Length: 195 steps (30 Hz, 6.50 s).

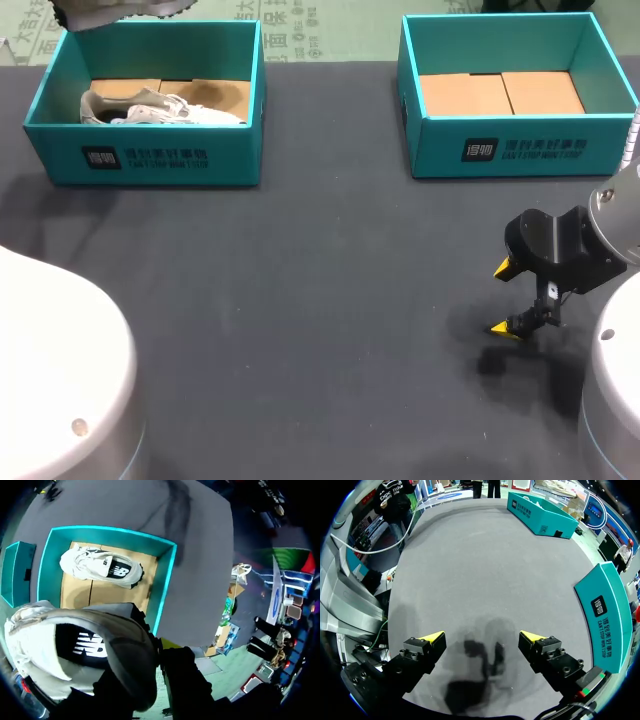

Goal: Take the shoe out of the shoebox, open the shoe tongue, remove and reinsert the insole, then place the shoe into the shoebox

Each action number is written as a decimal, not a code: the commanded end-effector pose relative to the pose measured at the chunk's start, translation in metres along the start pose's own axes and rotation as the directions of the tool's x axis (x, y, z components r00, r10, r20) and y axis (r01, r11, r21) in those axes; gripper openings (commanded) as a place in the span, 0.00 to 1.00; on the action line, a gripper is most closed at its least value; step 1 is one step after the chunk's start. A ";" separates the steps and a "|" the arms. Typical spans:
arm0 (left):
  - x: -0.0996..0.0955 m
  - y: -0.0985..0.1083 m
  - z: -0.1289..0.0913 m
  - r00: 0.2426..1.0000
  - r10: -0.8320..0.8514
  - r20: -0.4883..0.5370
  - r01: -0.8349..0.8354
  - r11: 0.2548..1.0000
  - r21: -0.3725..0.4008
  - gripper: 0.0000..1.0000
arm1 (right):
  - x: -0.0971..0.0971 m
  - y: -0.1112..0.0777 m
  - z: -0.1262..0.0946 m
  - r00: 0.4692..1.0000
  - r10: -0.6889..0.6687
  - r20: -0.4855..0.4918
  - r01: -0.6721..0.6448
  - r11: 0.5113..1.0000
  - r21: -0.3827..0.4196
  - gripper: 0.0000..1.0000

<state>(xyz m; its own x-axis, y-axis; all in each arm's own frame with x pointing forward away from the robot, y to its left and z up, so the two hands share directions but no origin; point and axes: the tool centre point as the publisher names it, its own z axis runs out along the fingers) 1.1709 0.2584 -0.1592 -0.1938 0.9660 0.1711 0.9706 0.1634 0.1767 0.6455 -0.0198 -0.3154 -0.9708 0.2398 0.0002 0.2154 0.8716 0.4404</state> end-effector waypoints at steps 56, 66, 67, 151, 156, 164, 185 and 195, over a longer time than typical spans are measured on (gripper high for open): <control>-0.046 0.014 0.130 0.974 0.211 -0.084 -0.197 0.969 0.150 0.00 | 0.002 0.000 0.000 1.000 0.001 0.003 -0.001 1.000 0.001 1.00; -0.057 0.011 0.141 0.970 0.222 -0.097 -0.206 0.967 0.148 0.00 | 0.002 0.000 0.000 1.000 0.001 0.003 -0.001 1.000 0.001 1.00; -0.059 0.010 0.144 0.969 0.225 -0.101 -0.208 0.966 0.150 0.00 | 0.002 0.000 0.000 1.000 0.001 0.003 -0.001 1.000 0.001 1.00; -0.032 -0.049 0.033 0.970 0.182 0.163 -0.185 0.983 0.004 1.00 | 0.002 0.000 0.000 1.000 0.001 0.003 -0.001 1.000 0.001 1.00; -0.019 -0.081 0.022 0.965 0.191 0.177 -0.195 0.981 0.003 1.00 | 0.002 0.000 0.000 1.000 0.001 0.003 -0.001 1.000 0.001 1.00; -0.004 -0.131 0.015 0.964 0.203 0.171 -0.206 0.979 -0.003 1.00 | 0.002 0.000 0.000 1.000 0.001 0.003 -0.001 1.000 0.001 1.00; -0.016 -0.138 0.038 0.971 0.178 0.160 -0.181 0.984 0.003 1.00 | 0.002 0.000 0.000 1.000 0.001 0.003 -0.001 1.000 0.001 1.00; -0.018 -0.129 0.067 0.971 0.174 0.165 -0.180 0.983 0.024 1.00 | 0.002 0.000 0.000 1.000 0.001 0.003 -0.001 1.000 0.001 1.00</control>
<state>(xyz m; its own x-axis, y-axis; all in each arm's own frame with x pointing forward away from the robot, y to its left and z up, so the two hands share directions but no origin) 1.0542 0.2332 -0.2433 0.0016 0.9992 0.0401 0.9924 -0.0065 0.1231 0.6455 -0.0199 -0.3154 -0.9708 0.2400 0.0003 0.2156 0.8716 0.4403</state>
